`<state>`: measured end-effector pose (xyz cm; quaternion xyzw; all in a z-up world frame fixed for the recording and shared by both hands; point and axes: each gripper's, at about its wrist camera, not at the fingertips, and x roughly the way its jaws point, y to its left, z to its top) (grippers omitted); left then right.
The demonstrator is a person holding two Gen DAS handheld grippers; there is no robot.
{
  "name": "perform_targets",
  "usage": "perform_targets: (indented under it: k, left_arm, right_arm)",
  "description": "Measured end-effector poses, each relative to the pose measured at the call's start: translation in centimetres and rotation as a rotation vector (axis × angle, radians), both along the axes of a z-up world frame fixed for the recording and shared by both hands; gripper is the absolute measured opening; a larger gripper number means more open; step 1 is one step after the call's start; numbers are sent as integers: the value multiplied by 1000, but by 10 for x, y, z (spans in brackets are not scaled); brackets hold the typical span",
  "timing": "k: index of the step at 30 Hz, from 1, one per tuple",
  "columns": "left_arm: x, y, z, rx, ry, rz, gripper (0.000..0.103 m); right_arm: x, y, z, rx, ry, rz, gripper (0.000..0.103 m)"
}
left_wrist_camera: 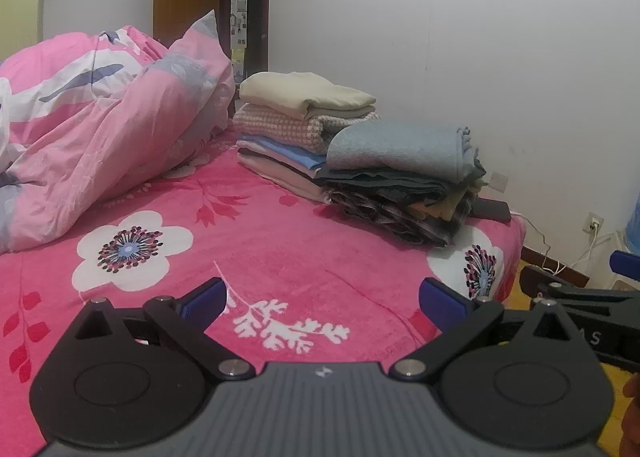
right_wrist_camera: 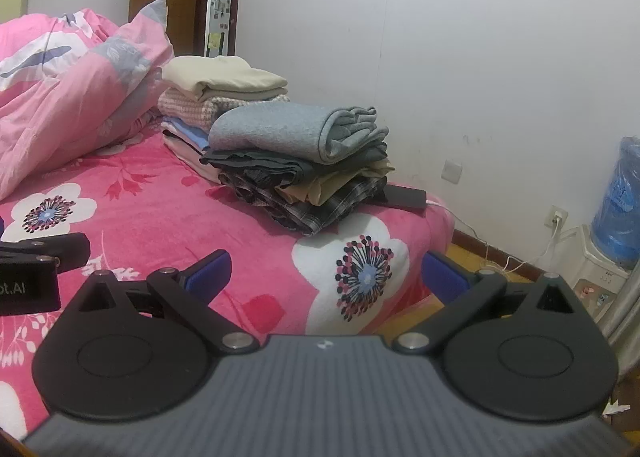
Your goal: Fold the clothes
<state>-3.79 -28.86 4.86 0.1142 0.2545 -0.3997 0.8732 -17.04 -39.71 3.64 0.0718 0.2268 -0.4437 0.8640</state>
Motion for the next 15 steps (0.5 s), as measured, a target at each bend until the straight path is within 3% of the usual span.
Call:
perform_targets:
  k: [15]
  left_arm:
    - [-1,-1,-1,4,0,1,103]
  right_arm:
    - [2,1,-1,2,7,2,102]
